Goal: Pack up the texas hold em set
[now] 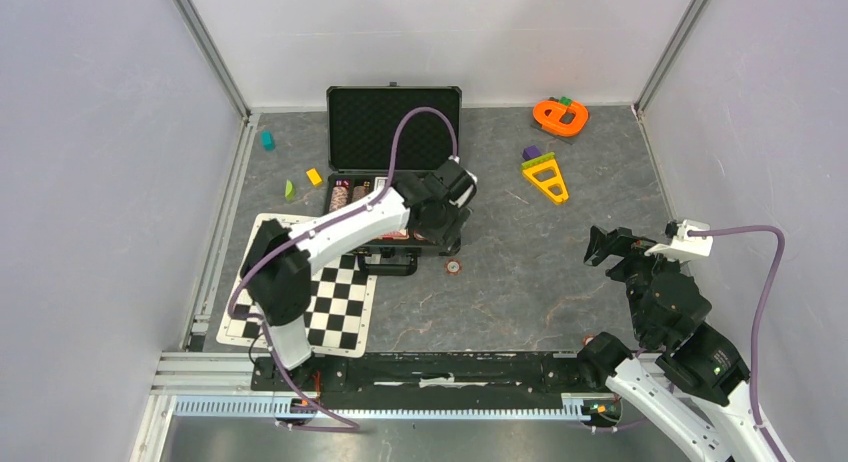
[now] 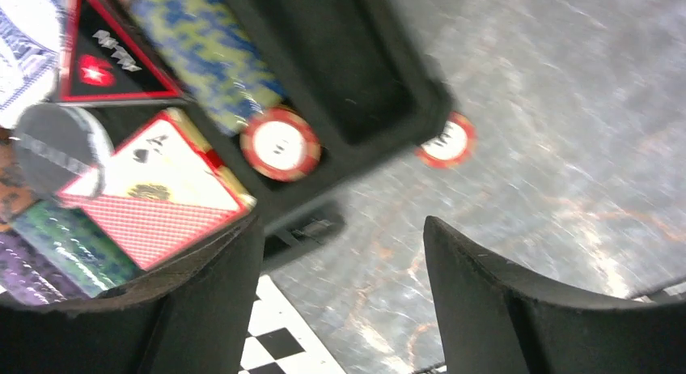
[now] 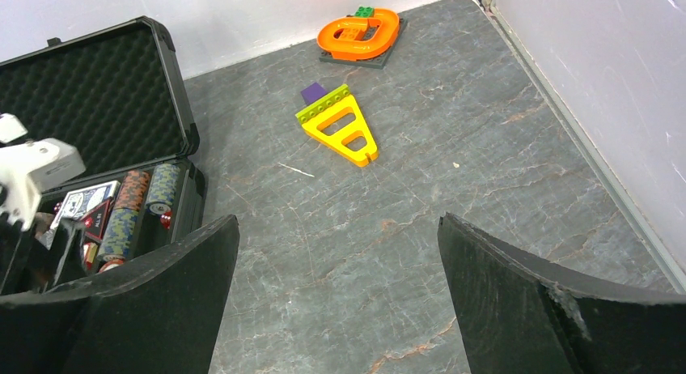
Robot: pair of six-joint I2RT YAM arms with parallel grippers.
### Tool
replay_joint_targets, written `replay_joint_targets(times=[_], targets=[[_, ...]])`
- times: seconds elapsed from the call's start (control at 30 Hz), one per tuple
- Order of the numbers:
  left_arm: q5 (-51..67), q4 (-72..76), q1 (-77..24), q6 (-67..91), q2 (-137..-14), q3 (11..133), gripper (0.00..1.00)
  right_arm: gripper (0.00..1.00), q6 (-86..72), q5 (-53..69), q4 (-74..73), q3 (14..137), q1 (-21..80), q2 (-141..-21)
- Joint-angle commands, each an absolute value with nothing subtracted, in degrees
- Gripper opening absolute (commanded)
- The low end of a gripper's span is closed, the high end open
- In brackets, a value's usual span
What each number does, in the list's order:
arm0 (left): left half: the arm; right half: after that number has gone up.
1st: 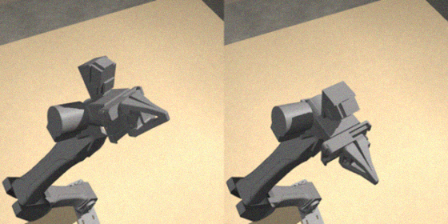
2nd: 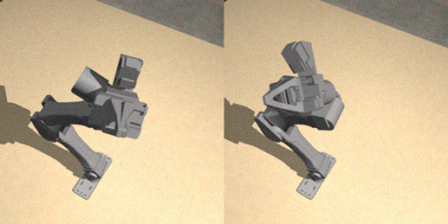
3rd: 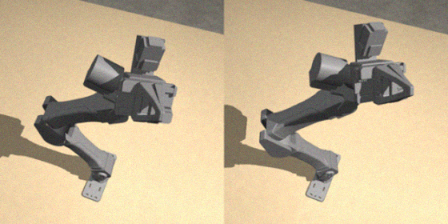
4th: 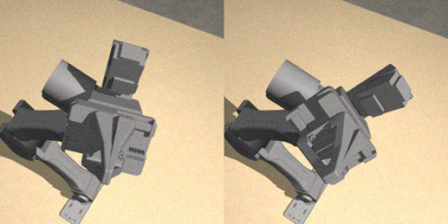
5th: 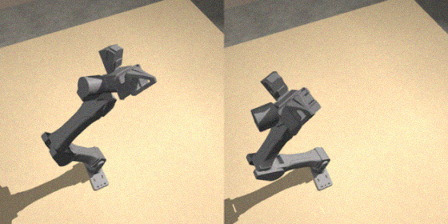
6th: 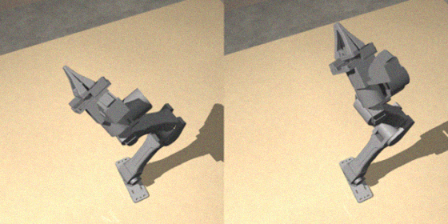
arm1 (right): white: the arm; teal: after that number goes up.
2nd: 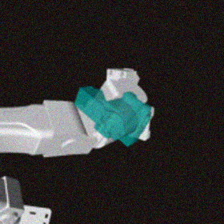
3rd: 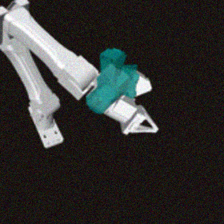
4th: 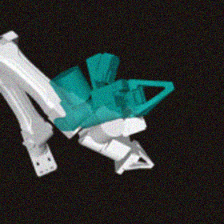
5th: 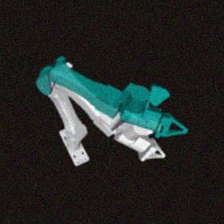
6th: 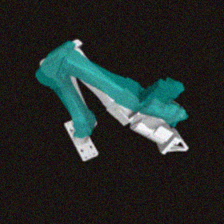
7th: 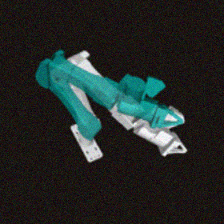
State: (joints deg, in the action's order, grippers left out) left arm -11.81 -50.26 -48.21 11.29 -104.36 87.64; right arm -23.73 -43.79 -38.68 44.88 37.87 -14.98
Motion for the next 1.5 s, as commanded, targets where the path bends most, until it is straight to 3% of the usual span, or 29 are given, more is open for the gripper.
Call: replay_joint_targets(times=[0.0, 0.17, 0.33, 0.63, 0.77, 1.0, 1.27, 1.47], targets=[[-13.44, -46.49, -54.88, 17.33, -98.83, 83.45, 0.8, 0.98, -23.07, -43.96, -37.23, 44.95, 38.17, -15.02], [-20.58, -38.33, -58.26, 30.85, -96.51, 75.13, 0.9, 0.98, -23.35, -43.18, -36.91, 44.31, 38.17, -15.03], [-27.57, -26.41, -60.89, 40.73, -93.68, 66.93, 0.93, 0.98, -23.2, -42.64, -37.0, 44.6, 38.14, -14.51], [-29.42, -33.17, -60.92, 48.36, -106.36, 76.82, 0.85, 0.98, -22.46, -43.32, -37.88, 45.0, 38.14, -13.04], [-30.5, -27.4, -61.29, 51.57, -106.81, 72.91, 0.77, 0.99, -22.11, -43.53, -37.98, 45.41, 38.15, -12.66], [-33.26, -24.83, -61.31, 53.7, -108.17, 70.41, 0.76, 0.99, -21.94, -43.67, -38.36, 45.92, 38.14, -12.54], [-32.27, -25.49, -61.57, 57.26, -111.74, 70.27, 0.68, 0.99, -22.24, -43.52, -38.45, 45.63, 38.17, -12.13], [-32.26, -25.15, -62.07, 56.83, -111.88, 69.63, 0.56, 0.99, -22.48, -43.24, -38.5, 45.7, 38.14, -11.96]])
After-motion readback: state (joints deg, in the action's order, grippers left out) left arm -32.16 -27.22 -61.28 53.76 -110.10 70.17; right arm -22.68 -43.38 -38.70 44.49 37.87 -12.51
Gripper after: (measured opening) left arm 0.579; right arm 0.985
